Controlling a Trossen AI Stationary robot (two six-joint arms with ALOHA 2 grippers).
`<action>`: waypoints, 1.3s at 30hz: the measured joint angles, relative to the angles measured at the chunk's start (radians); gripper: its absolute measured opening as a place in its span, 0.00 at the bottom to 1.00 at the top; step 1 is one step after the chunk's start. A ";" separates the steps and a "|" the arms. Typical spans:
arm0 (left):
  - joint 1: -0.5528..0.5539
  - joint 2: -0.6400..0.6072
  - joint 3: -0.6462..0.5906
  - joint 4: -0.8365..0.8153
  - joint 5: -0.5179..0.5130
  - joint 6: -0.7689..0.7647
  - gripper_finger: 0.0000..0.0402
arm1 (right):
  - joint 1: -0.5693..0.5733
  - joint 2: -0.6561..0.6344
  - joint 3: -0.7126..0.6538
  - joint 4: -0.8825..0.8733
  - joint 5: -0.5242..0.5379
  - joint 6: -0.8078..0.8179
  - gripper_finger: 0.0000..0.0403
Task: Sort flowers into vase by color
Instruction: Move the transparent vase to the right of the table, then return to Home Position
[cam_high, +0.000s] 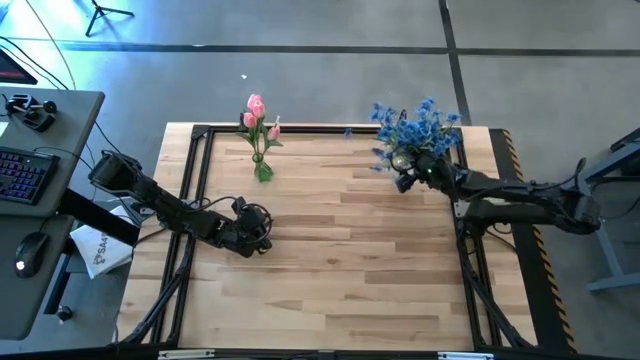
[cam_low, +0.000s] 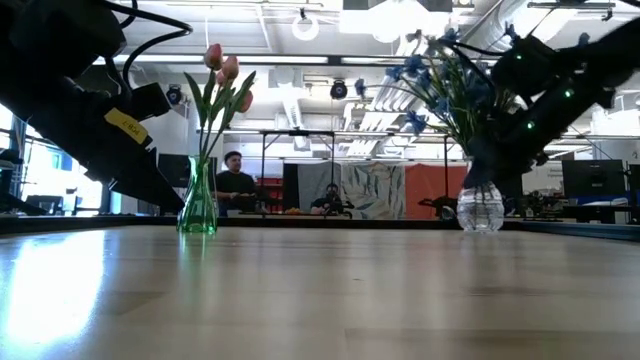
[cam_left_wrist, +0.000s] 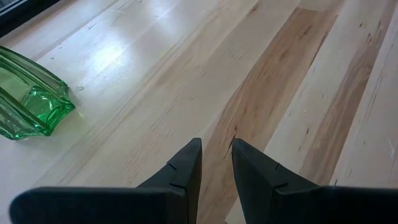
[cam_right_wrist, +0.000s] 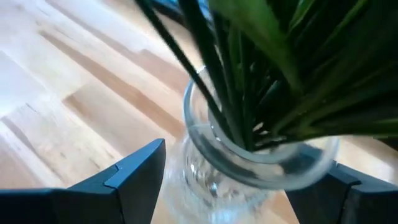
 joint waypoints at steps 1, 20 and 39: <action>0.000 0.000 0.000 0.000 0.000 0.000 0.19 | 0.000 0.000 0.028 -0.061 -0.001 0.012 0.72; -0.012 0.000 0.000 -0.023 0.000 -0.001 0.19 | 0.289 0.000 0.220 -0.733 -0.020 0.513 0.72; -0.133 -0.169 0.000 -0.044 -0.120 0.060 0.19 | 0.986 0.005 0.156 -0.193 0.051 0.522 0.70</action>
